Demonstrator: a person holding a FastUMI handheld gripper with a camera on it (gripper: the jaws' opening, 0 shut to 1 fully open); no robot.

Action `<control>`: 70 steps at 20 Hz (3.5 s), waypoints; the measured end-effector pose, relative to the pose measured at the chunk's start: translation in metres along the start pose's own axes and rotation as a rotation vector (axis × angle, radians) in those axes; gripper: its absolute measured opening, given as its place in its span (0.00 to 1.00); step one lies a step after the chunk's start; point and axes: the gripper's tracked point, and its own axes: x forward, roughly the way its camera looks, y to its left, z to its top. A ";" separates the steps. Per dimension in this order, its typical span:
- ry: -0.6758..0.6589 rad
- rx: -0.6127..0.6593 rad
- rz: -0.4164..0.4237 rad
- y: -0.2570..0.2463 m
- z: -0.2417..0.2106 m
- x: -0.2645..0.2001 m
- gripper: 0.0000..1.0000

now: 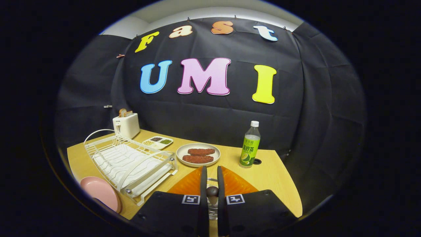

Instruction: Take the plate from the dish rack, then take the spoon from the basket and place it into the plate.

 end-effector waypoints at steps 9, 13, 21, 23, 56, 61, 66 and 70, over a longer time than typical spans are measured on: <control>0.015 -0.022 0.061 0.026 0.057 -0.042 0.14; 0.034 -0.022 0.061 0.051 0.066 -0.071 0.14; 0.052 0.086 -0.041 0.077 0.070 -0.107 0.14; 0.058 0.112 -0.035 0.098 0.068 -0.118 0.14; 0.243 0.000 0.394 0.341 -0.039 -0.087 0.15; 0.337 0.043 0.375 0.336 -0.061 -0.093 0.19; 0.290 0.101 0.316 0.319 -0.028 -0.084 0.66; 0.209 0.131 0.257 0.290 0.022 -0.085 0.99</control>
